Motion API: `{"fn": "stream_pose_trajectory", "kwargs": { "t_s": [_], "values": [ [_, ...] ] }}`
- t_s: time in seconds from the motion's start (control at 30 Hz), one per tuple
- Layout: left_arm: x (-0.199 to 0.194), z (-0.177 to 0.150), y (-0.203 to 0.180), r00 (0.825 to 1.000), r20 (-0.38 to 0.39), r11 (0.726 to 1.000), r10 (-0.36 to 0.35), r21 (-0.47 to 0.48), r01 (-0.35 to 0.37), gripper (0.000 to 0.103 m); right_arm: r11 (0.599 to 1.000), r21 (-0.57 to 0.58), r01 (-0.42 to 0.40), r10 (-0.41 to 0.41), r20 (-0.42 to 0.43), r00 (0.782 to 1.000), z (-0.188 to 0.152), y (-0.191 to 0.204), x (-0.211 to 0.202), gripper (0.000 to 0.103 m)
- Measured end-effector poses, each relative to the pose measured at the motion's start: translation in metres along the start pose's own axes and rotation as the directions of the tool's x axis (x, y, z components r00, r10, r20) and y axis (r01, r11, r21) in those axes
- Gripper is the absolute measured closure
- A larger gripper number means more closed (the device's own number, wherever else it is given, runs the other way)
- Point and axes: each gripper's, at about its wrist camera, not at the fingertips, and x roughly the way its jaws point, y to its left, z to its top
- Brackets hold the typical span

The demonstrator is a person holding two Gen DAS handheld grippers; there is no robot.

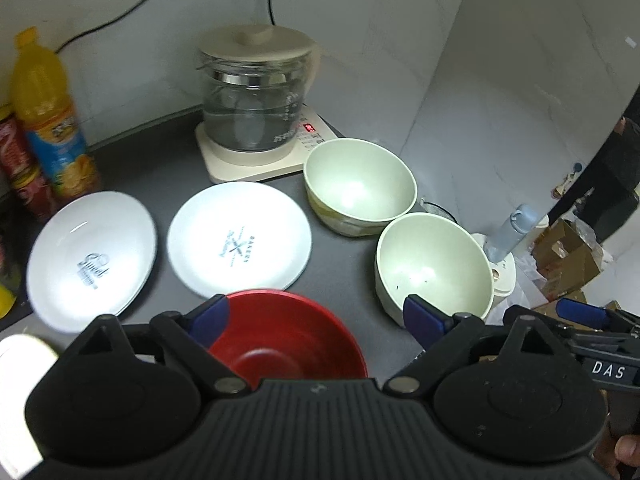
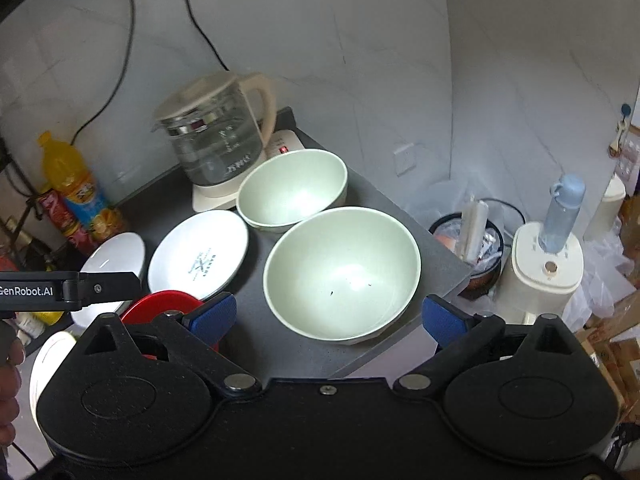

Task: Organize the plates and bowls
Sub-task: 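Reach both grippers to the rim of the large pale green bowl and close, then lift the large pale green bowl with both grippers and lower it into the red bowl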

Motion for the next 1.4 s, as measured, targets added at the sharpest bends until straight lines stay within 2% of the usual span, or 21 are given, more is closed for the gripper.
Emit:
{"fn": "stream_pose_trajectory", "kwargs": {
  "t_s": [0.13, 0.47, 0.53, 0.67, 0.73, 0.97, 1.17, 1.23, 1.27, 1.33, 1.4],
  "values": [
    [0.021, 0.013, 0.004, 0.999, -0.034, 1.000, -0.021, 0.009, 0.021, 0.017, 0.999, 0.036, 0.022, -0.021, -0.026, 0.999, 0.004, -0.004, 0.015, 0.009],
    [0.059, 0.028, -0.001, 0.994, -0.093, 0.998, -0.049, 0.038, 0.053, 0.028, 0.995, 0.080, 0.060, -0.054, -0.069, 0.996, 0.010, -0.015, 0.048, 0.012],
    [0.069, 0.030, -0.005, 0.992, -0.113, 0.998, -0.053, 0.031, 0.057, 0.034, 0.994, 0.086, 0.063, -0.055, -0.086, 0.995, 0.011, -0.021, 0.056, 0.017],
    [0.082, 0.034, -0.015, 0.990, -0.122, 0.997, -0.065, 0.037, 0.070, 0.037, 0.993, 0.093, 0.067, -0.057, -0.105, 0.993, 0.014, -0.034, 0.069, 0.021],
    [0.089, 0.036, -0.019, 0.989, -0.137, 0.998, -0.063, 0.023, 0.066, 0.043, 0.994, 0.091, 0.067, -0.056, -0.117, 0.992, 0.017, -0.040, 0.075, 0.023],
    [0.120, 0.034, -0.034, 0.978, -0.193, 0.997, -0.077, 0.010, 0.080, 0.050, 0.992, 0.100, 0.080, -0.064, -0.148, 0.987, 0.022, -0.058, 0.100, 0.032],
    [0.147, 0.029, -0.039, 0.961, -0.255, 0.994, -0.108, -0.041, 0.101, 0.061, 0.990, 0.119, 0.073, -0.047, -0.208, 0.977, 0.013, -0.069, 0.125, 0.051],
    [0.155, 0.026, -0.041, 0.960, -0.261, 0.994, -0.106, -0.048, 0.097, 0.066, 0.989, 0.135, 0.064, -0.032, -0.226, 0.974, 0.011, -0.071, 0.130, 0.067],
    [0.159, 0.026, -0.042, 0.959, -0.265, 0.995, -0.100, -0.053, 0.089, 0.069, 0.985, 0.163, 0.051, -0.011, -0.236, 0.972, 0.010, -0.074, 0.132, 0.071],
    [0.167, 0.025, -0.043, 0.955, -0.279, 0.994, -0.104, -0.072, 0.088, 0.079, 0.982, 0.181, 0.055, -0.011, -0.237, 0.971, 0.010, -0.077, 0.133, 0.088],
    [0.175, 0.025, -0.043, 0.949, -0.292, 0.991, -0.115, -0.093, 0.091, 0.086, 0.984, 0.171, 0.050, -0.010, -0.228, 0.974, 0.011, -0.077, 0.133, 0.092]
  ]
}}
